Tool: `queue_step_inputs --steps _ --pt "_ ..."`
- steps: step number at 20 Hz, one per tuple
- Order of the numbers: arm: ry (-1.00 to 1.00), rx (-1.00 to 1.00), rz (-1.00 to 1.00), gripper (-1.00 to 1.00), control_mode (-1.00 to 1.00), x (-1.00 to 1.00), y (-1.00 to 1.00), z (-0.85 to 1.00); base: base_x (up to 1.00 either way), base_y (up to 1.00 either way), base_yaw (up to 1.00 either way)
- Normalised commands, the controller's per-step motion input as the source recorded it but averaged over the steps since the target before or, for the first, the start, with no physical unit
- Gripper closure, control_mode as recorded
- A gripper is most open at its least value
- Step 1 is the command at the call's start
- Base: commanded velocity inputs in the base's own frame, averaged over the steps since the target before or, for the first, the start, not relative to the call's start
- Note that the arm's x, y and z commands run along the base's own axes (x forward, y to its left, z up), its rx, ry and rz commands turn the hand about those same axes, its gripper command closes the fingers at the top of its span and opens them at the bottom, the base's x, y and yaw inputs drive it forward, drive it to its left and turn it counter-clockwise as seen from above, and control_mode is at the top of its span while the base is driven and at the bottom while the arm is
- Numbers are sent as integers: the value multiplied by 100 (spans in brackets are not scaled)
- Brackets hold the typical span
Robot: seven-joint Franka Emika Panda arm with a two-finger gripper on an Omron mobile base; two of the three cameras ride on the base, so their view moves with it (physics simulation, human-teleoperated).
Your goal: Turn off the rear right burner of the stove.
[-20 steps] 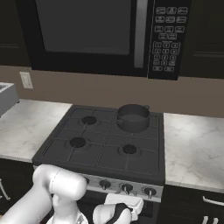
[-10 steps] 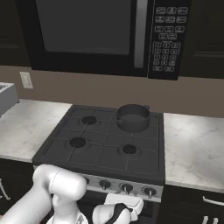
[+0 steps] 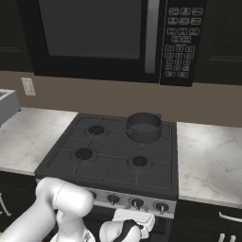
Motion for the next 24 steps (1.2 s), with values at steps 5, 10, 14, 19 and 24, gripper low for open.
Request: queue_step_inputs --steps 5,10,14,19,24 --pt "-1 0 0 -100 -100 -9 0 17 0 0 0" --pt "-2 0 0 -100 -100 -1 1 8 0 0 0" --pt "0 0 0 -100 -100 0 9 0 0 0 0" --pt "0 0 0 100 -100 6 6 0 0 0 0" --pt "0 0 0 100 -100 12 0 0 0 0 0"
